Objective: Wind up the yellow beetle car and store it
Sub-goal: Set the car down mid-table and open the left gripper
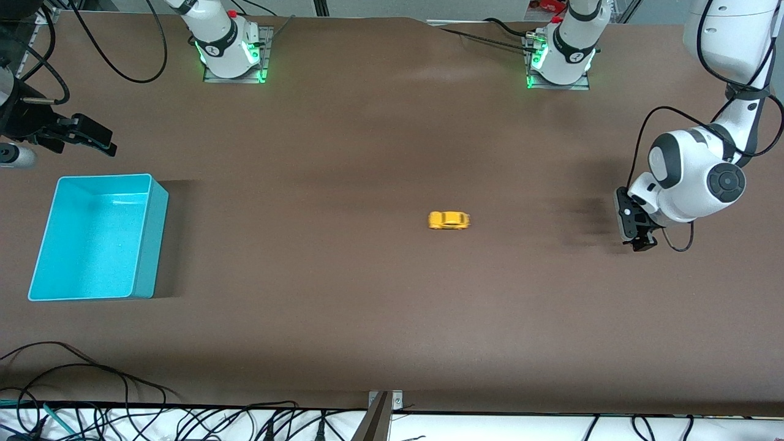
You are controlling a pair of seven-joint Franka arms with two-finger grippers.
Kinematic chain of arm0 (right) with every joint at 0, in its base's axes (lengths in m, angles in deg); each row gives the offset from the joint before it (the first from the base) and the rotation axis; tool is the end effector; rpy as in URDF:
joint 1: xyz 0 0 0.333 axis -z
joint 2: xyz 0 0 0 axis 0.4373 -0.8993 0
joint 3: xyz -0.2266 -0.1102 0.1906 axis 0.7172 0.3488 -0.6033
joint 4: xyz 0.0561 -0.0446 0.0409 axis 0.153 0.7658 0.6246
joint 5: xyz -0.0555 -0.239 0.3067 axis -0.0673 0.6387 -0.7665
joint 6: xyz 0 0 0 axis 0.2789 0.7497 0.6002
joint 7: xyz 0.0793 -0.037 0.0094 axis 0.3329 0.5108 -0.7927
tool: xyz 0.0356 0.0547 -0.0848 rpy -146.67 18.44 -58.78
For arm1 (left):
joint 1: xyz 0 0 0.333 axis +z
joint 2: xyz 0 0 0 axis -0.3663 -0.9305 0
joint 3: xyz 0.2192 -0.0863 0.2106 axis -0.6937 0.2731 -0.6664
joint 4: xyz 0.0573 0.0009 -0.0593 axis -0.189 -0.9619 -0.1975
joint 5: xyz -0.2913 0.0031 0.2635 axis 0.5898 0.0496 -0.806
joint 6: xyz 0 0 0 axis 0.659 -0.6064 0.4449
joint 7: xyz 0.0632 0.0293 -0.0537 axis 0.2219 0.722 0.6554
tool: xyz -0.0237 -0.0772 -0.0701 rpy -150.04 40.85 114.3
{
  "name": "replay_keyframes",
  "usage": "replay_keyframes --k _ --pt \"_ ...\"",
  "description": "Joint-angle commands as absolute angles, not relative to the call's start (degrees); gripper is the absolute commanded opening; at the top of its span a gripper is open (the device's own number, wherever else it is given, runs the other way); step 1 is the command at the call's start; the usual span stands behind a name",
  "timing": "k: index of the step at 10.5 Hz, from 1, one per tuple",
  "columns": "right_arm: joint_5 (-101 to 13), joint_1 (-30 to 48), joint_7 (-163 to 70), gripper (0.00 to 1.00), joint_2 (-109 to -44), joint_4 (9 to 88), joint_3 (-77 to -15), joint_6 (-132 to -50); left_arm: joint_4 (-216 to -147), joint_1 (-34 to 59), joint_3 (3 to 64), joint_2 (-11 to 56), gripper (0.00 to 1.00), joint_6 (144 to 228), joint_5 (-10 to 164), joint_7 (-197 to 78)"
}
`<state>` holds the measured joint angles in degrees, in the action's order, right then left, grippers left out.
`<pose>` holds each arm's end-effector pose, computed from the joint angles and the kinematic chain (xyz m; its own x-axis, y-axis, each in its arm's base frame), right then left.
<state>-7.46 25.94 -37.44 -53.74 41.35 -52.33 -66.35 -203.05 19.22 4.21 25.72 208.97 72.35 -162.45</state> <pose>0.5587 0.0076 0.6024 0.9979 -0.0552 -0.0346 -0.0552 -0.9985 0.0012 0.5662 0.0881 0.2249 0.0872 -0.9959 -0.0251 -0.9946 -0.0885 0.0545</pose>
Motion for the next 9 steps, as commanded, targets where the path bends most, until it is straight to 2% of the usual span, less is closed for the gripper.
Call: replay_keyframes --k 1,6,9 --pt "-8.38 26.02 -37.06 1.00 -54.21 39.92 -52.35 -65.88 -205.68 18.68 3.84 30.43 1.00 207.58 73.76 -163.48" --pt "-8.38 26.02 -37.06 1.00 -54.21 40.00 -52.35 -65.88 -207.02 18.68 3.84 35.10 1.00 207.58 73.68 -163.39" --pt "-8.38 26.02 -36.97 1.00 -54.30 40.00 -52.35 -65.79 -206.84 17.72 4.02 40.98 1.00 206.36 73.76 -163.83"
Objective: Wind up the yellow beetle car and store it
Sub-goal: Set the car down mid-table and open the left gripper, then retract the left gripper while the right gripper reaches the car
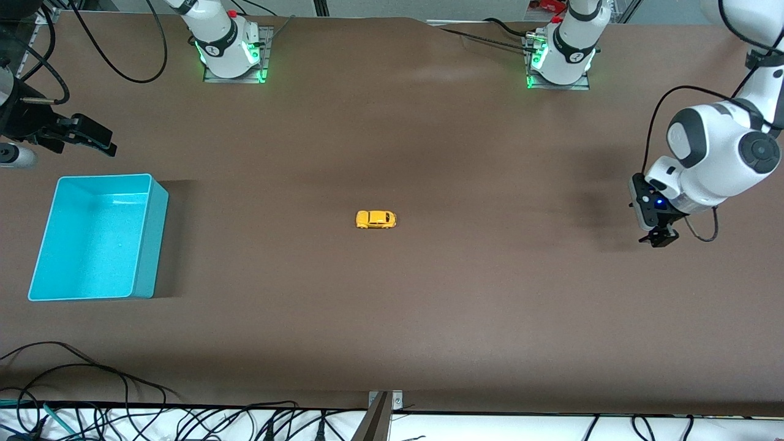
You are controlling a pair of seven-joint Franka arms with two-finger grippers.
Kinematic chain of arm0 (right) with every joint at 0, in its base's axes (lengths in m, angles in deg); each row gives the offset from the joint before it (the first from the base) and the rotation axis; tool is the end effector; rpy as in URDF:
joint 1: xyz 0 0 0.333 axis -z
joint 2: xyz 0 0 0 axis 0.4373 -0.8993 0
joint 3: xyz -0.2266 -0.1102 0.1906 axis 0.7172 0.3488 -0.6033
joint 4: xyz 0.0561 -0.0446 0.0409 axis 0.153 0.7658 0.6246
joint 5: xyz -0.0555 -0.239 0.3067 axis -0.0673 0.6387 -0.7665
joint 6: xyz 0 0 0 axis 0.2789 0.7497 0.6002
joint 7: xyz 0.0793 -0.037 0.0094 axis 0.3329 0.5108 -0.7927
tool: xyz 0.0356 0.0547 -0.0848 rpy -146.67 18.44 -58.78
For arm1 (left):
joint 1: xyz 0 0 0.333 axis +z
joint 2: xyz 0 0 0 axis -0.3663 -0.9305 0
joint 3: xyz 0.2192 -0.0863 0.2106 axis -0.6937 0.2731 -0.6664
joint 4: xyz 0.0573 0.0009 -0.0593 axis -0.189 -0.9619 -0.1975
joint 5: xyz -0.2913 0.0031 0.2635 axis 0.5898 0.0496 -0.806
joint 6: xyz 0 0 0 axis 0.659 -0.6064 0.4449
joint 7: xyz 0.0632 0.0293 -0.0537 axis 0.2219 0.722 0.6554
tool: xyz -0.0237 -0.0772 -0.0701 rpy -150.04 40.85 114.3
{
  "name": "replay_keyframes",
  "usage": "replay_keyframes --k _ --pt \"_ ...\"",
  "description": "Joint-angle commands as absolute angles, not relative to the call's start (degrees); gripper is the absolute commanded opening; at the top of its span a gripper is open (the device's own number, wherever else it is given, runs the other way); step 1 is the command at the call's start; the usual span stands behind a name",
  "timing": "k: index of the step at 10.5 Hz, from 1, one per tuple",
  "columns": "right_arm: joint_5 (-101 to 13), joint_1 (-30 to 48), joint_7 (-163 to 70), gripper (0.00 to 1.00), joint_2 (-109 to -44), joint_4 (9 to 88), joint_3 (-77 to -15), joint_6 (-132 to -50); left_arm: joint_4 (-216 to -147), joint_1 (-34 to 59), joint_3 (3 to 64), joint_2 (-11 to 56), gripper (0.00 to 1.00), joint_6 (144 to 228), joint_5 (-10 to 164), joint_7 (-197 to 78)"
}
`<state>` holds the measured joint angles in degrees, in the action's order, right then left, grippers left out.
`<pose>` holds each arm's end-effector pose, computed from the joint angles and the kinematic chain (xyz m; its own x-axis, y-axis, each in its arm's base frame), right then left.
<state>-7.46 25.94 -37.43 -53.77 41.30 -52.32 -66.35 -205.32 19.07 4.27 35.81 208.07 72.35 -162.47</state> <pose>0.5589 0.0075 0.6026 0.9979 -0.0555 -0.0343 -0.0555 -0.9985 0.0012 0.5630 0.0842 0.3065 0.0872 -0.9962 0.0018 -0.9941 -0.0871 -0.0649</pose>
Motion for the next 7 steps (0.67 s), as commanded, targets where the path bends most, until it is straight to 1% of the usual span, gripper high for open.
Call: replay_keyframes --k 1,3,4,6,7 --pt "-8.46 25.76 -36.88 1.00 -55.00 40.00 -52.44 -65.88 -206.06 17.28 4.02 43.52 1.00 203.13 73.85 -163.74" --pt "-11.00 24.53 -27.37 1.00 -56.23 40.00 -52.52 -65.88 -204.74 15.78 3.93 48.01 1.00 201.43 73.94 -163.57" --pt "-11.19 22.53 -21.39 1.00 -57.54 40.00 -52.70 -66.31 -202.64 15.78 3.93 48.99 1.00 198.82 73.85 -163.39" --pt "-11.28 18.14 -8.30 1.00 -60.08 40.00 -52.79 -69.64 -198.08 15.43 3.76 50.92 1.00 191.10 73.59 -159.12" --pt "-11.36 16.37 -0.49 1.00 -62.01 40.00 -52.87 -71.48 -195.88 15.25 3.67 51.80 1.00 185.66 73.59 -155.00"
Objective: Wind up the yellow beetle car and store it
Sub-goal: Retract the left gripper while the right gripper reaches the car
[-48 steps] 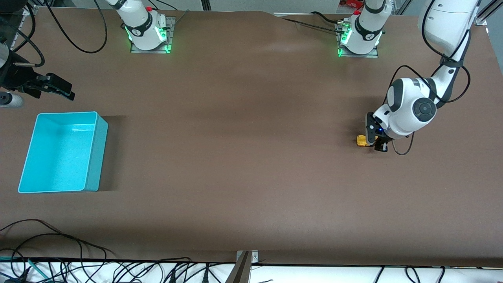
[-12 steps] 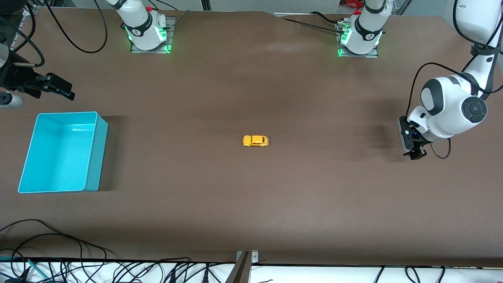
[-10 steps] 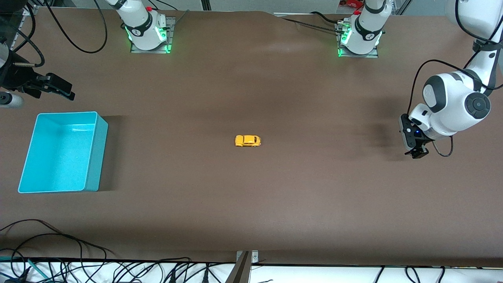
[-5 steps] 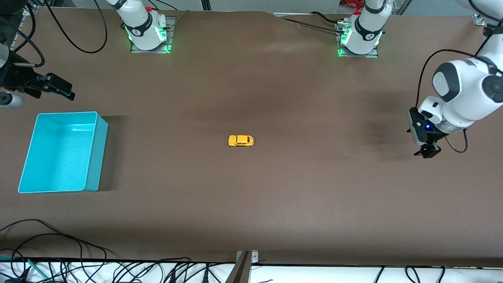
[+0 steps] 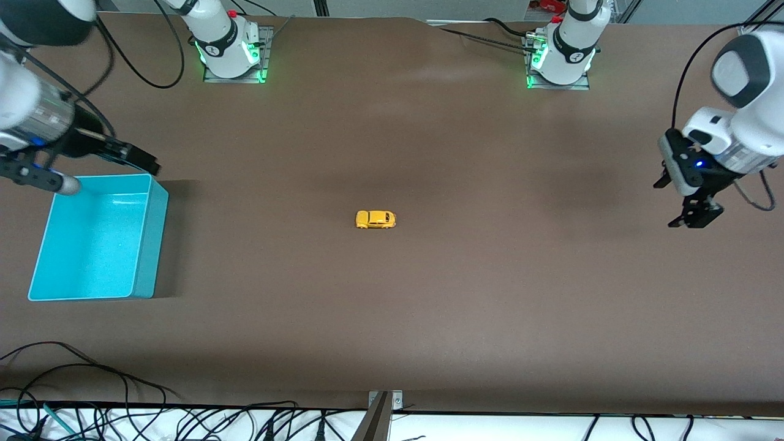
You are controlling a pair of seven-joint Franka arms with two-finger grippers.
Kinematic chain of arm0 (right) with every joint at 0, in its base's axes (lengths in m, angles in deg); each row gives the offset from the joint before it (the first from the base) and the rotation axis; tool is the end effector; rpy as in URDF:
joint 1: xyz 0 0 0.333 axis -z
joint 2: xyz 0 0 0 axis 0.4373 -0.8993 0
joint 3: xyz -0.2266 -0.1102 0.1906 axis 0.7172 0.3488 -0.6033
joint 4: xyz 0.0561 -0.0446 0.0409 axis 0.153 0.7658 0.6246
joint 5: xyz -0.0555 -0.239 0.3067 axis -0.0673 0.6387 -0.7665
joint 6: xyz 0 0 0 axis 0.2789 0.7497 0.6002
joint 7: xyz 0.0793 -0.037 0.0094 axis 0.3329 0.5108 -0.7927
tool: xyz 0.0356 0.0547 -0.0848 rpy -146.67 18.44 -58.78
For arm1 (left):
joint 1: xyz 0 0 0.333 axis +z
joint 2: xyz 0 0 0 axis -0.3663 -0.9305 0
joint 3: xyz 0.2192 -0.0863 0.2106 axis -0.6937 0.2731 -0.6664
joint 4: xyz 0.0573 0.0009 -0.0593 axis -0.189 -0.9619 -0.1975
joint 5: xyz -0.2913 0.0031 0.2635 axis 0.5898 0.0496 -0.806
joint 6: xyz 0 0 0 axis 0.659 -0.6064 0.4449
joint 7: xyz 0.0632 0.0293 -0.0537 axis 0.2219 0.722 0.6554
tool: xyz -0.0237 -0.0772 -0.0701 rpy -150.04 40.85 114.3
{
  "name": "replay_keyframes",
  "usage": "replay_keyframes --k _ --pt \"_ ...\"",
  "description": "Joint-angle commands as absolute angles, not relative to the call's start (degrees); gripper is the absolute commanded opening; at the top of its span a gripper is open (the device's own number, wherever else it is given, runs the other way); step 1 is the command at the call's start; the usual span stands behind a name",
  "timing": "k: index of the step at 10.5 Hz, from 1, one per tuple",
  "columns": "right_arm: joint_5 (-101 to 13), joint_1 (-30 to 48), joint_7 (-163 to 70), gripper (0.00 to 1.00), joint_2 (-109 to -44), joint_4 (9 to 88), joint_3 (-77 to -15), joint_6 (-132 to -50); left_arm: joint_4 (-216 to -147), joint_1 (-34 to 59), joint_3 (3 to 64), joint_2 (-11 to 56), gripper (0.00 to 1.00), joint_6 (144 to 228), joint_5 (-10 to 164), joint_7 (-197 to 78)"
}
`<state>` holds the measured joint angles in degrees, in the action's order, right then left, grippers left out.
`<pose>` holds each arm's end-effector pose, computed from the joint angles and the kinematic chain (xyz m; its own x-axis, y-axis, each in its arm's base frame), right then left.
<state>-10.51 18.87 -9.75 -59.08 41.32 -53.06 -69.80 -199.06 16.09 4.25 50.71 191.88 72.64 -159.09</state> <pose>0.5811 0.0924 0.5543 0.9146 -0.3948 -0.0867 -0.3973 -0.9176 -0.0129 0.5522 0.0531 0.4735 0.0796 -0.9943 0.0706 -0.9851 -0.0893 -0.1471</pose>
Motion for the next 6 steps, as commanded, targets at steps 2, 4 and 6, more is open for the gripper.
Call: replay_keyframes --k 2,4,6 --pt "-11.28 12.32 15.78 1.00 -66.23 40.00 -52.87 -76.49 -190.70 15.34 3.67 54.17 1.00 175.04 73.06 -145.51" --pt "-11.19 6.71 32.02 1.00 -70.80 40.00 -52.88 -82.46 -182.80 15.25 4.10 54.18 1.00 163.34 70.88 -134.10" --pt "-11.19 1.53 46.98 1.00 -75.02 40.00 -52.88 -88.34 -177.95 15.34 6.64 54.18 1.00 155.67 68.59 -120.05"
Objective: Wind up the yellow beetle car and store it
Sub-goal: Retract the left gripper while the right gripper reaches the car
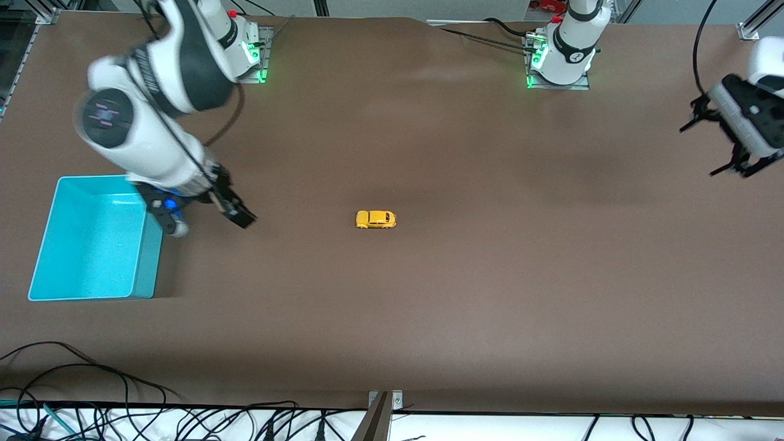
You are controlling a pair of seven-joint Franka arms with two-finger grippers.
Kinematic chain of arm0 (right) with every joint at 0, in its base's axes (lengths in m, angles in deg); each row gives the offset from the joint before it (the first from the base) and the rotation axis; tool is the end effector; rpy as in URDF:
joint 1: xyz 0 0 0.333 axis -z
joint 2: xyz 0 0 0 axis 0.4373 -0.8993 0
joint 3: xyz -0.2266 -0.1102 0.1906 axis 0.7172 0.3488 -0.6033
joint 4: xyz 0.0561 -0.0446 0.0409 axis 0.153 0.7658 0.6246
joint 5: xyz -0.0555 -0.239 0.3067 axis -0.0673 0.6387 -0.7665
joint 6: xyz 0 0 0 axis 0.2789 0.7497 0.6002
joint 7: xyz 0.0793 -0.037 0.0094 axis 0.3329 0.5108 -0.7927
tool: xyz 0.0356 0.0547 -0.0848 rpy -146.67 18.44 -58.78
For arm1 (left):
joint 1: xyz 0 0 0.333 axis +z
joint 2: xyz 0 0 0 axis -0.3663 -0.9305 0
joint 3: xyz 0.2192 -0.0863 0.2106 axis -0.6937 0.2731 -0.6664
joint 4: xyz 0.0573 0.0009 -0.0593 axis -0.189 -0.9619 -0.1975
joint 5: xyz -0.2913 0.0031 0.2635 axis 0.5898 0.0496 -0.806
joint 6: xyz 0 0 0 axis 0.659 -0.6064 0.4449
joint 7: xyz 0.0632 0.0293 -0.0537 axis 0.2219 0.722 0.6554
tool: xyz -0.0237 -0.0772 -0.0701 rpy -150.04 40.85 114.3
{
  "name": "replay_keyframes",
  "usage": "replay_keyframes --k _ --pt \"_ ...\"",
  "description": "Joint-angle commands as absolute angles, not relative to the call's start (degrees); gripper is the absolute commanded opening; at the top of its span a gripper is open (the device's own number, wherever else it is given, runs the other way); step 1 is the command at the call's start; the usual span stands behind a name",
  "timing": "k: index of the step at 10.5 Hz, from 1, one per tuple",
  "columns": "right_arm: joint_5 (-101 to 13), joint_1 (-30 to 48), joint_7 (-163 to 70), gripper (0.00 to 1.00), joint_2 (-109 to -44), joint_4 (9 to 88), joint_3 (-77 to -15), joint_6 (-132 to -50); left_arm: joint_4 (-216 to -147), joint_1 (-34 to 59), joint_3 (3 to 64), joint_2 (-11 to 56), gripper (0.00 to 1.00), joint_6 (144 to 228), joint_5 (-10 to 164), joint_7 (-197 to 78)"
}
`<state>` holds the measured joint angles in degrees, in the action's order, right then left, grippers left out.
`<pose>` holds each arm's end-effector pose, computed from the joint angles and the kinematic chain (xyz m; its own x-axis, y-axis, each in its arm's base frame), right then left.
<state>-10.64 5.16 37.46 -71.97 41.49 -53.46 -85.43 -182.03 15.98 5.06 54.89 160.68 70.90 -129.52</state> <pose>0.6036 0.2542 0.4353 0.5377 -0.8405 -0.0667 -0.8420 -0.5394 0.0100 0.5170 0.0435 0.6053 0.5217 -0.8519 0.0467 -0.8528 -0.5191 0.0568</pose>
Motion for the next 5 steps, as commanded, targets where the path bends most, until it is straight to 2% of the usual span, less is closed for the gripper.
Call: replay_keyframes --k 1,3,5 --pt "-11.10 -1.28 53.49 1.00 -76.70 40.00 -52.88 -89.94 -175.75 15.34 7.61 54.18 1.00 152.51 67.97 -111.71" --pt "-11.28 -5.77 66.23 1.00 -80.82 40.00 -52.88 -92.67 -172.58 15.42 11.03 54.10 1.00 148.01 67.79 -89.94" --pt "-11.36 -7.46 73.57 1.00 -85.39 40.00 -52.88 -97.05 -172.48 15.95 14.64 54.18 1.00 147.20 67.87 -72.33"
